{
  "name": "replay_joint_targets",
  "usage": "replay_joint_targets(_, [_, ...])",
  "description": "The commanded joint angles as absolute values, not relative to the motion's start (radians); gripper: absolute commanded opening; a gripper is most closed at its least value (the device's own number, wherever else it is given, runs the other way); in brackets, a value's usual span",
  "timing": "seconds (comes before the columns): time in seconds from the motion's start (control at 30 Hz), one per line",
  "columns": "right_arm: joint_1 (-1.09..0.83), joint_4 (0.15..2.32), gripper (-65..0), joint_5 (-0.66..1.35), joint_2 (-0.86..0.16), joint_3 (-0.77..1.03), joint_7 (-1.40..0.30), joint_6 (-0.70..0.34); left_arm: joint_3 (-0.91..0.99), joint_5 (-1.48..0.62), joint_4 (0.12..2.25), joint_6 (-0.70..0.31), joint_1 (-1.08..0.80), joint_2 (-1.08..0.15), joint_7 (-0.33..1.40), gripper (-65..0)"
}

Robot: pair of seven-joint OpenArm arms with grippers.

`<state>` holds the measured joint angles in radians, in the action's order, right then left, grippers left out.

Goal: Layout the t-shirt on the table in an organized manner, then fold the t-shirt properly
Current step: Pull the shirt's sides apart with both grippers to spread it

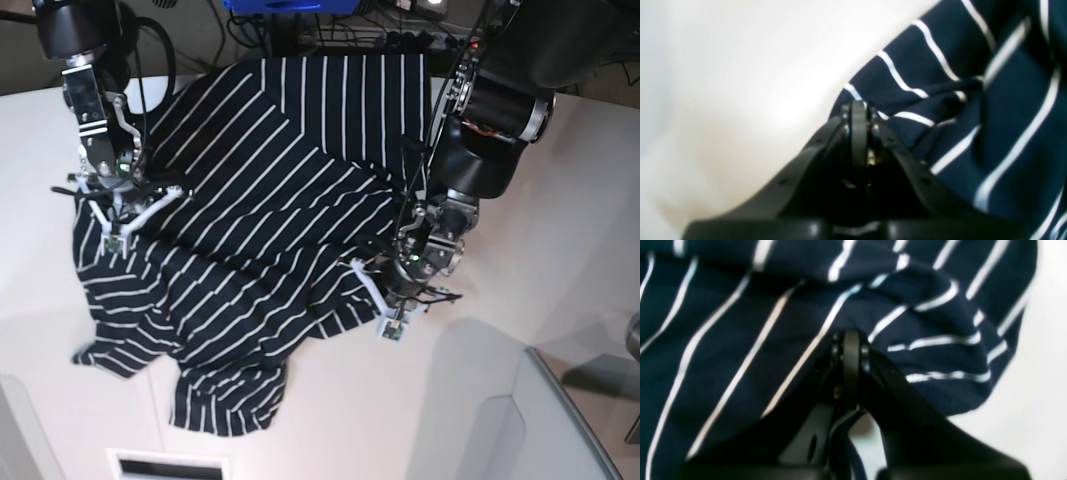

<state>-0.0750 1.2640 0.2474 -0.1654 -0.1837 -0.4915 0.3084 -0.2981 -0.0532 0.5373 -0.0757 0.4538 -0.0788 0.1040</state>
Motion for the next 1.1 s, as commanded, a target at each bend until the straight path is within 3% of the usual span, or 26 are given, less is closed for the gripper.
replay_joint_targets(0.0, [-0.074, 1.237, -65.0, 0.257, -0.174, -0.179, -0.539, 0.314, -0.298, -0.039, 0.545, -0.059, 0.441, -0.097, 0.174, -65.0])
replay_joint_targets(0.17, [-0.051, 1.225, -65.0, 0.257, -0.174, -0.176, -0.538, 0.320, -0.297, -0.044, 0.668, -0.056, 0.329, -0.177, 0.174, -65.0])
replay_joint_targets(0.27, [-0.030, 1.216, -65.0, 0.257, -0.174, -0.174, -0.541, 0.332, -0.295, -0.044, 0.750, -0.002, 0.257, -0.222, 0.174, -65.0])
replay_joint_targets(0.37, [-0.025, 1.213, -65.0, 0.257, -0.174, -0.174, -0.541, 0.432, -0.289, -0.045, 0.839, 0.021, 0.177, -0.262, 0.174, -65.0])
replay_joint_targets(0.7, [-0.022, 1.239, -65.0, 0.257, -0.173, -0.076, -0.545, 0.461, 0.031, -0.044, 1.273, 0.019, -0.062, -0.265, 0.348, -65.0])
replay_joint_targets(0.9, [-0.101, 1.460, -65.0, 0.257, -0.173, -0.104, -0.545, 0.456, 0.039, -0.044, 1.504, 0.019, -0.050, -0.249, 0.464, -65.0])
replay_joint_targets(1.07, [-0.094, 1.506, -65.0, 0.257, -0.179, -0.176, -0.562, 0.456, 0.018, -0.042, 1.466, 0.018, 0.067, -0.153, 0.524, -65.0])
